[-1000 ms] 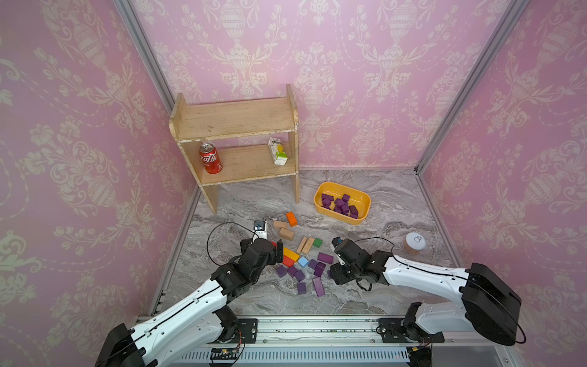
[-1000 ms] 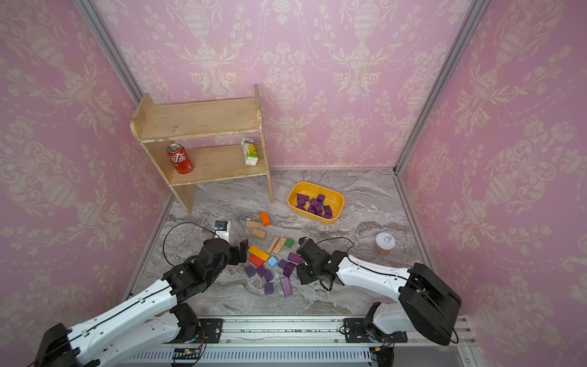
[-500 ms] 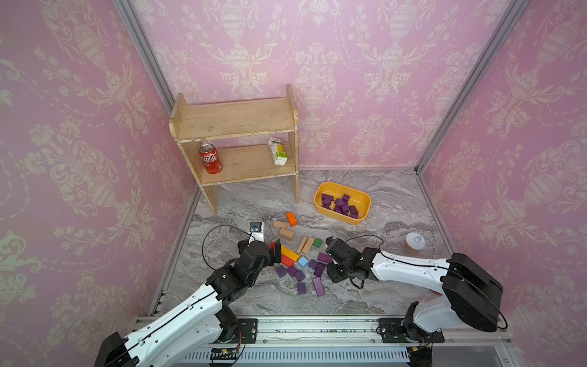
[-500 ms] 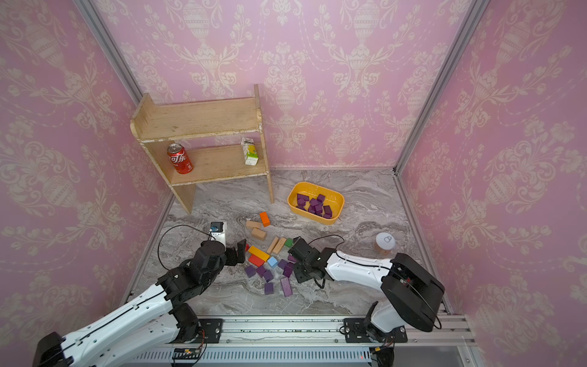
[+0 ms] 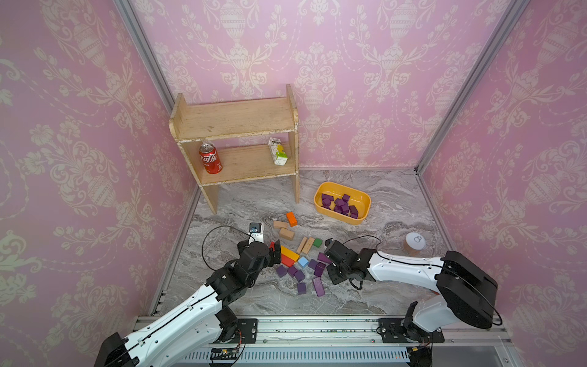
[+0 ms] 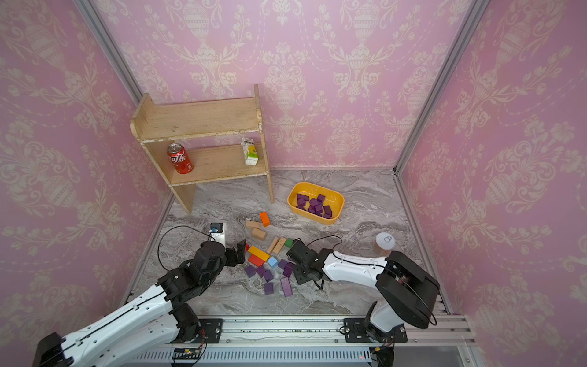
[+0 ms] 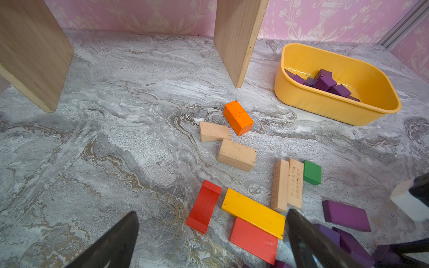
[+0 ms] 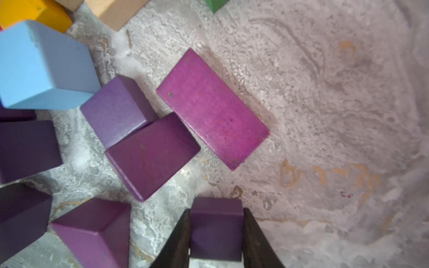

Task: Pick purple bricks into the storage bin
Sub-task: Pick up the building block from the center of the board, then place the building block in the storage box.

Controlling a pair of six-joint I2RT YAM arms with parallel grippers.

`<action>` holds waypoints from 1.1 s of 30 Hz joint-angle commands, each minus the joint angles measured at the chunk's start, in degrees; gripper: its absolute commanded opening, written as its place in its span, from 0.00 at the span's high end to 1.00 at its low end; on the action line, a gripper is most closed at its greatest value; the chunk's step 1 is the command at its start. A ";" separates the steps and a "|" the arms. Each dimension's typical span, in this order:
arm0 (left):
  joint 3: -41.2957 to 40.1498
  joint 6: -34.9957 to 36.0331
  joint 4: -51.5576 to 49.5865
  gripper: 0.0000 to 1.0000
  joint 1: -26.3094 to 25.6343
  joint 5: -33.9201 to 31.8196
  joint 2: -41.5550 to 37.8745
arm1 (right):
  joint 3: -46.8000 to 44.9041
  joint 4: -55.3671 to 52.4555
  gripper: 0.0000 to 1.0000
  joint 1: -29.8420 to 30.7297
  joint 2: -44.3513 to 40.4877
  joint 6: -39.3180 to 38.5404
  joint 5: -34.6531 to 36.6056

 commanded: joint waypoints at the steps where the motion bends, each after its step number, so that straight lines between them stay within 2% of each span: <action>1: -0.85 -1.14 -1.21 0.01 -0.15 -0.14 -0.69 | -1.34 1.28 0.65 0.21 -4.67 0.93 1.04; 6: -1.21 -1.14 -0.46 0.01 -0.10 -0.32 -0.88 | 2.40 3.06 0.65 -1.83 -9.92 -1.49 1.88; 10: -1.21 -1.12 1.49 0.01 -0.08 -0.17 -0.42 | 9.46 3.78 0.64 -8.37 -8.74 -4.77 -1.74; 15: -1.39 -0.76 3.39 0.01 -0.11 0.87 0.48 | 21.24 2.47 0.64 -15.77 -1.06 -9.47 -2.21; 20: -2.01 -0.62 4.51 0.01 -0.01 1.69 0.75 | 34.03 0.67 0.66 -21.87 10.96 -11.46 -3.91; 26: -2.07 0.58 4.04 0.01 0.00 1.39 -0.43 | 44.68 -0.34 0.65 -25.79 22.81 -11.26 -2.76; 28: -2.02 1.12 4.04 0.01 0.01 1.30 -0.64 | 47.59 -1.16 0.53 -26.32 25.42 -11.28 -1.52; 29: -2.00 1.23 4.10 0.01 -0.07 1.21 -0.76 | 48.91 -1.56 0.39 -26.36 26.60 -11.35 -0.33; 30: -1.94 1.39 4.14 0.01 -0.02 1.16 -0.75 | 49.76 -1.74 0.33 -26.43 27.14 -11.65 0.09; 33: -1.60 1.67 3.82 0.01 0.01 1.32 -0.55 | 50.35 -1.78 0.25 -26.51 26.82 -13.14 0.37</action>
